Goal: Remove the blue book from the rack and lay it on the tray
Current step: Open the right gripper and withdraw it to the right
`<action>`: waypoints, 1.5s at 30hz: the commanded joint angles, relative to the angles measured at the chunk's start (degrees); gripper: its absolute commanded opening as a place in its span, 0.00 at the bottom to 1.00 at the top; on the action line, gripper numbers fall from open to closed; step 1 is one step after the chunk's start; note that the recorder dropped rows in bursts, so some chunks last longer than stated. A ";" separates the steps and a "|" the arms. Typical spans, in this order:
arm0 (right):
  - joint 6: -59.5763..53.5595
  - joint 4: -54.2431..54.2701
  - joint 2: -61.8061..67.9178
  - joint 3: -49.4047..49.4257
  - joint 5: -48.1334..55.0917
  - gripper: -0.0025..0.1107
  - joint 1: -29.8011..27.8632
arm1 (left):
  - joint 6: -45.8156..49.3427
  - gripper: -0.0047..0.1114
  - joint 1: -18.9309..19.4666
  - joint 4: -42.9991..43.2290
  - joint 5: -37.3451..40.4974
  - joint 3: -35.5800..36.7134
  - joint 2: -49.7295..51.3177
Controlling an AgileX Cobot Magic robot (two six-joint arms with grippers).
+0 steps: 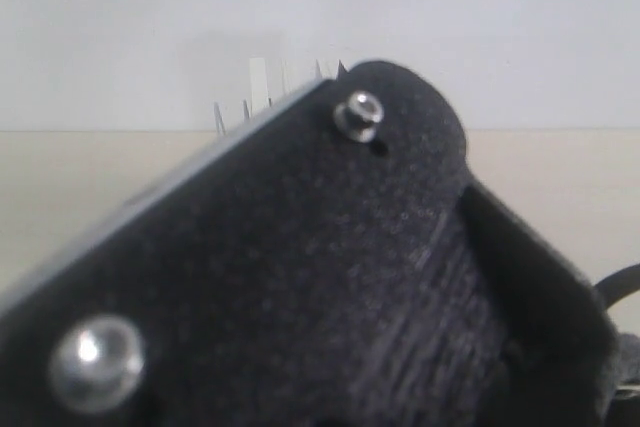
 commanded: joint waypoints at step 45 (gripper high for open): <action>3.54 -3.27 -14.48 10.63 -14.03 0.02 -46.43 | -0.43 0.08 0.20 -0.59 -0.41 -0.20 0.19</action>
